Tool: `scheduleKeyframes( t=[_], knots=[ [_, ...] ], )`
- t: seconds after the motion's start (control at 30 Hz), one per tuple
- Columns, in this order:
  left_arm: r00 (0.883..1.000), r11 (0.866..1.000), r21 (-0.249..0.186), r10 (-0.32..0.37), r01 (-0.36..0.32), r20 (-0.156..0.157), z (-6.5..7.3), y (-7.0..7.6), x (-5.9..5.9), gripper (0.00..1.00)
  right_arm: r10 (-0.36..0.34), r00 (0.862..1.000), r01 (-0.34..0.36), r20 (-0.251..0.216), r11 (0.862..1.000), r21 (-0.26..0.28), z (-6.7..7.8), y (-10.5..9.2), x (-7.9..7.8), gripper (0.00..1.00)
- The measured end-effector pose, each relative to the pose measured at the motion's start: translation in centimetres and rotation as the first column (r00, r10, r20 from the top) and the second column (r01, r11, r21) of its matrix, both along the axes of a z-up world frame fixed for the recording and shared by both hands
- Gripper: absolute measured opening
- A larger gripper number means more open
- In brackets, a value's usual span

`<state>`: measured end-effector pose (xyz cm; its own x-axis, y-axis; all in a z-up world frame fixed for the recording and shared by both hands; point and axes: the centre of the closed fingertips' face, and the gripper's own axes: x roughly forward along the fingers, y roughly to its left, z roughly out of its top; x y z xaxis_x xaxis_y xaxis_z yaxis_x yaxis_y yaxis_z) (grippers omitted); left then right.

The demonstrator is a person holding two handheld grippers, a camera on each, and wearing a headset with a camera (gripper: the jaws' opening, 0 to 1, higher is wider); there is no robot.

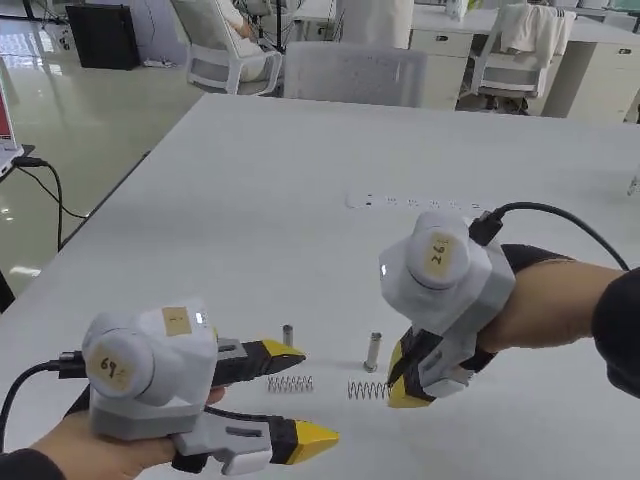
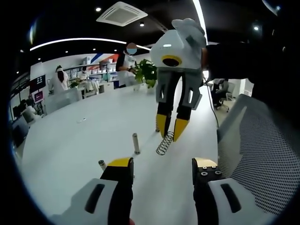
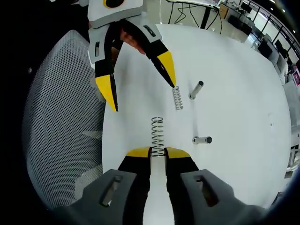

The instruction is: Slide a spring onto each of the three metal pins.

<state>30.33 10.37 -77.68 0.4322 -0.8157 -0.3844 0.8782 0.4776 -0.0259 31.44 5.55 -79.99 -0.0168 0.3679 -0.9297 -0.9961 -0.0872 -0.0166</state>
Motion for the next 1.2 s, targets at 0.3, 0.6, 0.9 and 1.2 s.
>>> scheduleKeyframes(
  t=[0.3, 0.6, 0.9, 1.2],
  knots=[
    [1.000, 1.000, 0.007, -0.029, 0.029, 0.007, 0.0, -0.7, -0.2, 0.43, 0.042, 0.999, -0.042, 0.005, 0.999, 0.021, 0.4, 0.9, -0.7, 0.13],
    [0.999, 0.999, 0.016, -0.052, 0.052, 0.013, -0.2, -1.2, -0.5, 0.38, 0.079, 0.997, -0.079, 0.004, 0.996, 0.035, 0.7, 1.4, -1.4, 0.13],
    [0.996, 0.996, 0.030, -0.090, 0.089, 0.027, -0.4, -1.8, -1.0, 0.26, 0.116, 0.993, -0.116, -0.002, 0.993, 0.034, 0.9, 1.8, -2.1, 0.13],
    [0.991, 0.991, 0.049, -0.124, 0.121, 0.047, -0.7, -2.2, -1.5, 0.13, 0.145, 0.989, -0.145, -0.008, 0.989, 0.025, 0.7, 1.6, -2.5, 0.13]
  ],
)
